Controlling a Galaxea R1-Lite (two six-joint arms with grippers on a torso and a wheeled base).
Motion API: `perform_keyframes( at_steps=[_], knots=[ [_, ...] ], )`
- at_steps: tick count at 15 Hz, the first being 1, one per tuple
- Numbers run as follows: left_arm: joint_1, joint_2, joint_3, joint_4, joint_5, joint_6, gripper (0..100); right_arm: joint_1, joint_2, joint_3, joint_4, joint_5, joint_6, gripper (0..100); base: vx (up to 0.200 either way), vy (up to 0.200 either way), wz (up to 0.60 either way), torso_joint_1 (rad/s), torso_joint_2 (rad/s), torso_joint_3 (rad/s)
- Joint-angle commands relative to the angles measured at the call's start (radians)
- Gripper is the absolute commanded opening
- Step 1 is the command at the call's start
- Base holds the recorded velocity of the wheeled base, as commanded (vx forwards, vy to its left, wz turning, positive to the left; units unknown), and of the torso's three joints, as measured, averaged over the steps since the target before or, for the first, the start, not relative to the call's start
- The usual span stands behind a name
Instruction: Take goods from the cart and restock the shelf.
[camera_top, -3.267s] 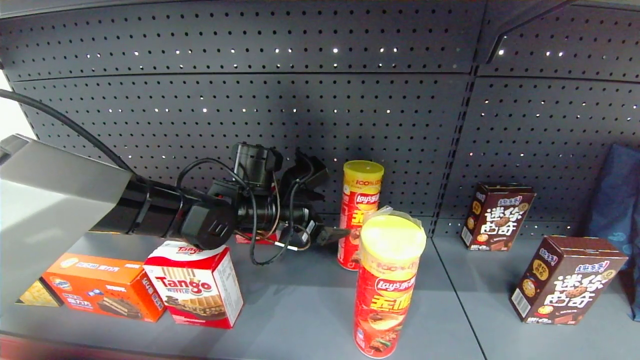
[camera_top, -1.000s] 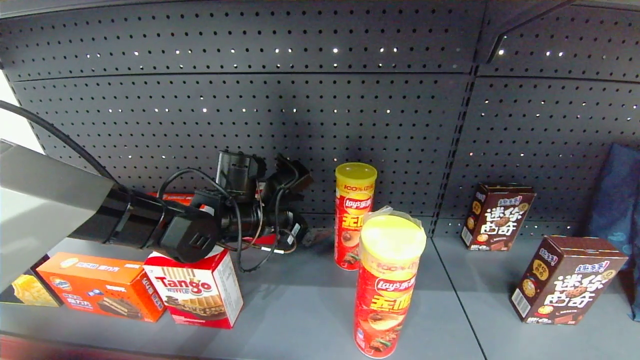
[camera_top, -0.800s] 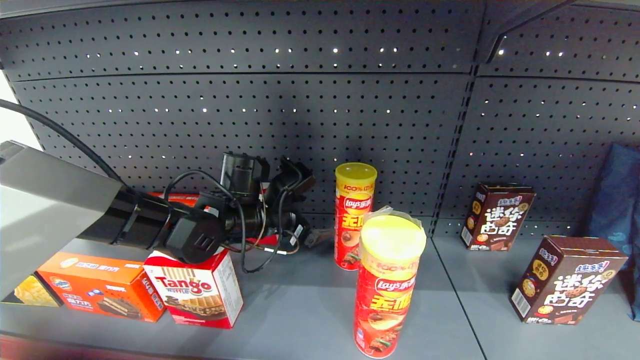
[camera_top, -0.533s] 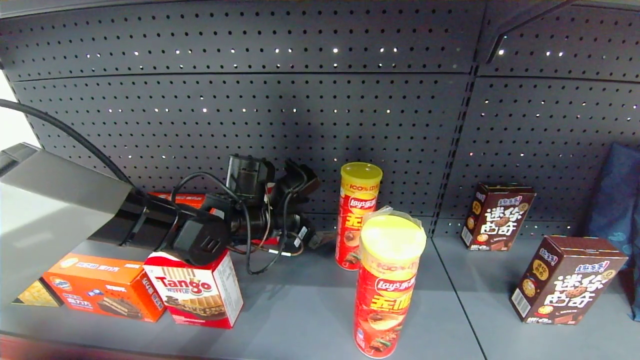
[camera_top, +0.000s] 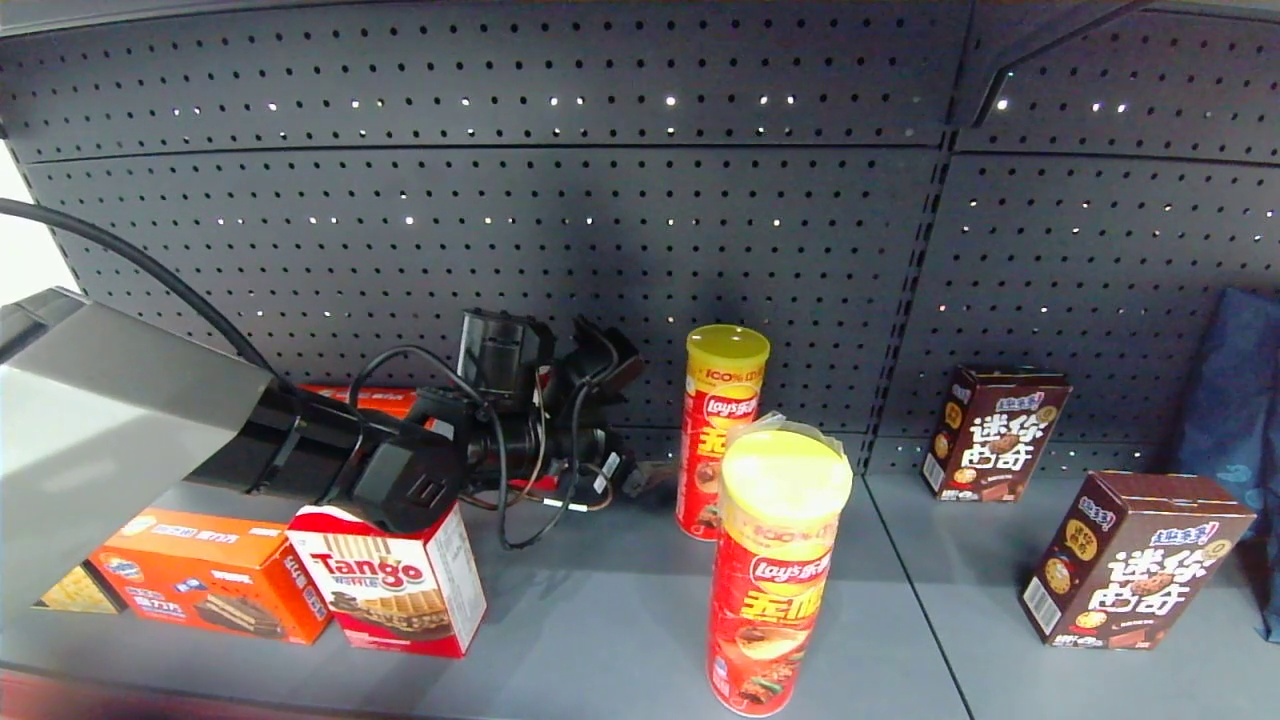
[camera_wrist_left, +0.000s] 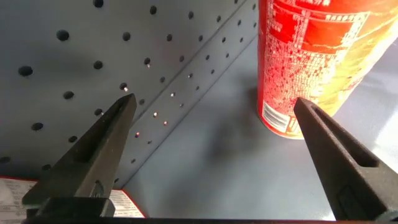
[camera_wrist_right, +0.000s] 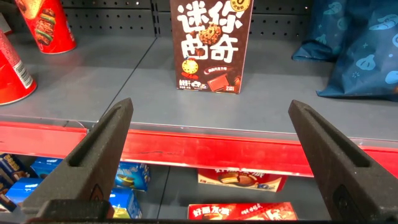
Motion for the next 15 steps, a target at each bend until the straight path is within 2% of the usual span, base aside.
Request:
perform_keyframes(
  at_steps=[1, 3, 4, 5, 7, 8, 9, 11, 13, 14, 15],
  knots=[
    [0.005, -0.018, -0.010, -0.014, 0.001, 0.000, 100, 0.001, 0.000, 0.000, 0.000, 0.000, 0.000, 100, 0.000, 0.000, 0.00, 0.000, 0.00, 0.000],
    [0.008, -0.077, -0.019, -0.011, 0.001, -0.006, 100, 0.001, 0.000, 0.000, 0.000, 0.000, 0.000, 100, 0.000, 0.000, 0.00, 0.000, 0.00, 0.000],
    [0.010, -0.110, -0.018, -0.011, 0.004, -0.020, 100, 0.001, 0.000, 0.000, 0.000, 0.000, 0.000, 100, 0.000, 0.000, 0.00, 0.000, 0.00, 0.000],
    [0.017, -0.146, -0.013, -0.010, 0.018, -0.045, 100, 0.001, 0.000, 0.000, 0.000, 0.000, 0.000, 100, 0.000, 0.000, 0.00, 0.000, 0.00, 0.000],
    [0.026, -0.219, -0.009, -0.005, 0.035, -0.117, 100, 0.001, 0.000, 0.000, 0.000, 0.000, 0.000, 100, 0.000, 0.000, 0.00, 0.000, 0.00, 0.000],
    [0.033, -0.303, 0.014, 0.007, 0.040, -0.172, 100, 0.000, 0.000, 0.000, 0.000, 0.000, 0.000, 100, 0.000, 0.000, 0.00, 0.000, 0.00, 0.000],
    [0.048, -0.350, 0.033, 0.027, 0.046, -0.190, 100, 0.000, 0.000, 0.000, 0.000, 0.000, 0.000, 100, 0.000, 0.000, 0.00, 0.000, 0.00, 0.000],
    [0.086, -0.556, 0.143, 0.108, 0.050, -0.201, 100, 0.000, 0.000, 0.000, 0.000, 0.000, 0.000, 100, 0.000, 0.000, 0.00, 0.000, 0.00, 0.000],
    [0.131, -0.716, 0.251, 0.111, 0.049, -0.207, 100, 0.000, 0.000, 0.000, 0.000, 0.000, 0.000, 100, 0.000, 0.000, 0.00, 0.000, 0.00, 0.000],
    [0.137, -0.757, 0.274, 0.116, 0.049, -0.209, 100, 0.000, 0.000, 0.000, 0.000, 0.000, 0.000, 100, 0.000, 0.000, 0.00, 0.000, 0.00, 0.000],
    [0.146, -0.867, 0.344, 0.118, 0.044, -0.209, 100, 0.001, 0.000, 0.000, 0.000, 0.000, 0.000, 100, 0.000, 0.000, 0.00, 0.000, 0.00, 0.000]
  ],
)
